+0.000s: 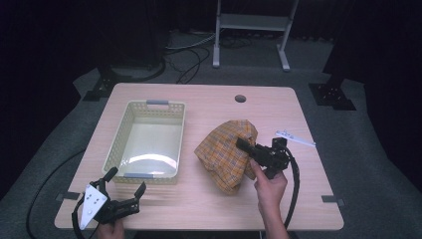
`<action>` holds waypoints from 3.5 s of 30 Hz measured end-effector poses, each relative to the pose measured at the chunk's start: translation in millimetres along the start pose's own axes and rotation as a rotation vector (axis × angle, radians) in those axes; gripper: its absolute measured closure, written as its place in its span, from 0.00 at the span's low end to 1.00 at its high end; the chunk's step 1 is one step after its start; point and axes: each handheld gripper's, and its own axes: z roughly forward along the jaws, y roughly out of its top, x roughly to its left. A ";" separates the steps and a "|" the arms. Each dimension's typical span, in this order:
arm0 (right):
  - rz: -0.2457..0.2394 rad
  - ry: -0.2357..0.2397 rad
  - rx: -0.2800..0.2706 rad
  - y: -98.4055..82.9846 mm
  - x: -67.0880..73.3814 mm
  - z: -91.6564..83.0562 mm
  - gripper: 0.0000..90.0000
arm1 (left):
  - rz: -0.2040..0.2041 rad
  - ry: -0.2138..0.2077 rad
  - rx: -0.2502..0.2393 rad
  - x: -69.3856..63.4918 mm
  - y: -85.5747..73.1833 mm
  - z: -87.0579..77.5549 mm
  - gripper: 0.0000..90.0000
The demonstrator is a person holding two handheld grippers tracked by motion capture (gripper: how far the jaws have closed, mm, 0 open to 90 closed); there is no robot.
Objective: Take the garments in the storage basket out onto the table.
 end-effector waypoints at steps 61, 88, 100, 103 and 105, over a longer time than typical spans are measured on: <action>0.008 0.010 0.030 -33.6 -8.4 12.1 0.69 | 0.000 0.000 0.000 0.0 0.0 0.0 0.00; -0.081 0.038 0.047 -23.6 8.6 4.8 0.31 | -0.001 0.005 0.000 -0.2 0.0 0.1 0.00; -0.125 0.123 0.028 -19.4 10.0 -2.7 0.13 | -0.001 0.005 0.000 -0.1 0.0 0.1 0.00; -0.135 0.134 0.019 -17.8 10.1 -6.3 0.13 | -0.001 0.005 0.000 -0.1 0.0 0.1 0.00; -0.145 0.140 0.016 -17.2 10.4 -8.4 0.13 | -0.001 0.005 0.000 0.0 0.0 0.1 0.00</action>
